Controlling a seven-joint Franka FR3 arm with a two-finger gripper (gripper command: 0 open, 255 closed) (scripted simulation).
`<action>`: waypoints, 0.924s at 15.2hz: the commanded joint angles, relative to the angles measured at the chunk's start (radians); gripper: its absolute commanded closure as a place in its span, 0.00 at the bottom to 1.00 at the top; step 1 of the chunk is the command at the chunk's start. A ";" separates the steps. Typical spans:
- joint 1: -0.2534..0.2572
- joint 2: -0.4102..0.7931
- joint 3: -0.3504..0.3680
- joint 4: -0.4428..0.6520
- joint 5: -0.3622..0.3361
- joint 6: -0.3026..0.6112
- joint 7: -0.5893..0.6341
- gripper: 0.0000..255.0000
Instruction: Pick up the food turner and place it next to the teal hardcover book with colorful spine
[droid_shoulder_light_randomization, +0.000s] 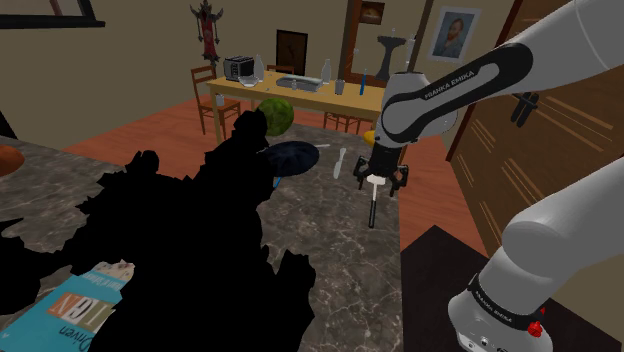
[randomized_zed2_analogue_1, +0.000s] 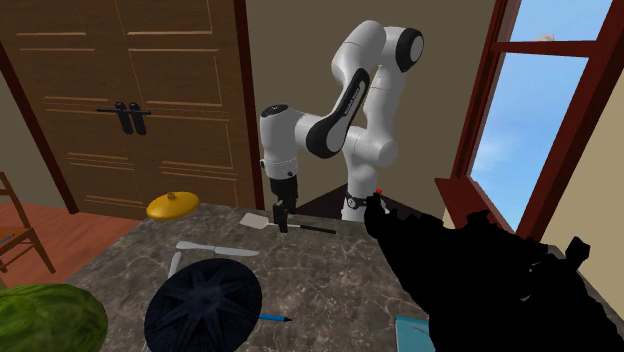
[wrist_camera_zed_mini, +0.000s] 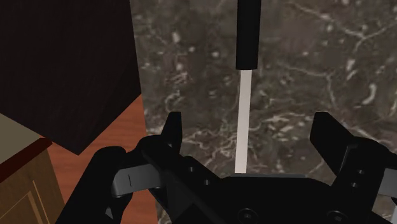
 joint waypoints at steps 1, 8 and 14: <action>0.000 0.000 0.000 0.000 0.000 0.000 0.000 1.00; 0.000 0.000 0.000 0.000 0.000 0.000 0.000 1.00; 0.000 -0.041 -0.005 0.026 -0.003 -0.067 0.002 1.00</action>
